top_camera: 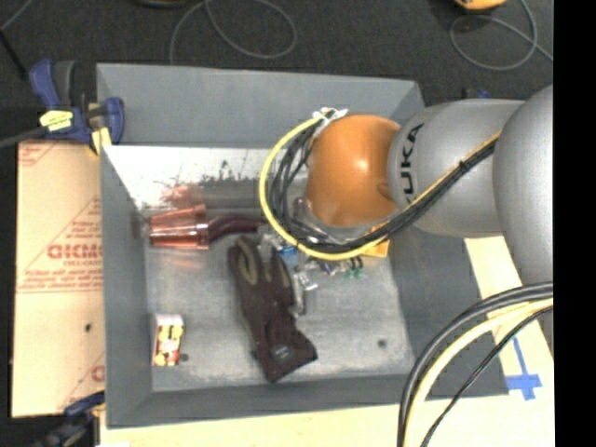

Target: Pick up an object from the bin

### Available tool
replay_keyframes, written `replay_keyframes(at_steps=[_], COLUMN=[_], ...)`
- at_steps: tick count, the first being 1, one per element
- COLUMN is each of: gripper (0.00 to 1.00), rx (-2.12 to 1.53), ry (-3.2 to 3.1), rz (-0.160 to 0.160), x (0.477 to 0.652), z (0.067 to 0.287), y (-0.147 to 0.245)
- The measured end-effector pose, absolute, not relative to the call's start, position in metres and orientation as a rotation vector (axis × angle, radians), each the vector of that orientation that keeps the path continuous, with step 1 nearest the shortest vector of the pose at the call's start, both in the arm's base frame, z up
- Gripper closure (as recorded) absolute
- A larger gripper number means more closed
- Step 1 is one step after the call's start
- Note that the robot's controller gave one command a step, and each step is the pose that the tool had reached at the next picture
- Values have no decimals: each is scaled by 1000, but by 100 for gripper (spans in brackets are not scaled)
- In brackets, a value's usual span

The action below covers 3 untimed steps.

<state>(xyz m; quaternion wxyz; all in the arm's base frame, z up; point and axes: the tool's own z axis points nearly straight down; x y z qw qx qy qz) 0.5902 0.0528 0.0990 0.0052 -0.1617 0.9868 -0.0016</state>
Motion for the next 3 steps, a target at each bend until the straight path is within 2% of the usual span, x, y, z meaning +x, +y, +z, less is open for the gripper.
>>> replay_keyframes(at_steps=[1,2,3], gripper=[0,0,100], rx=[-432,-523,-1113], ry=[3108,3076,2927], rz=[1,7,-1], x=[588,586,572], z=[123,123,73], y=[113,134,75])
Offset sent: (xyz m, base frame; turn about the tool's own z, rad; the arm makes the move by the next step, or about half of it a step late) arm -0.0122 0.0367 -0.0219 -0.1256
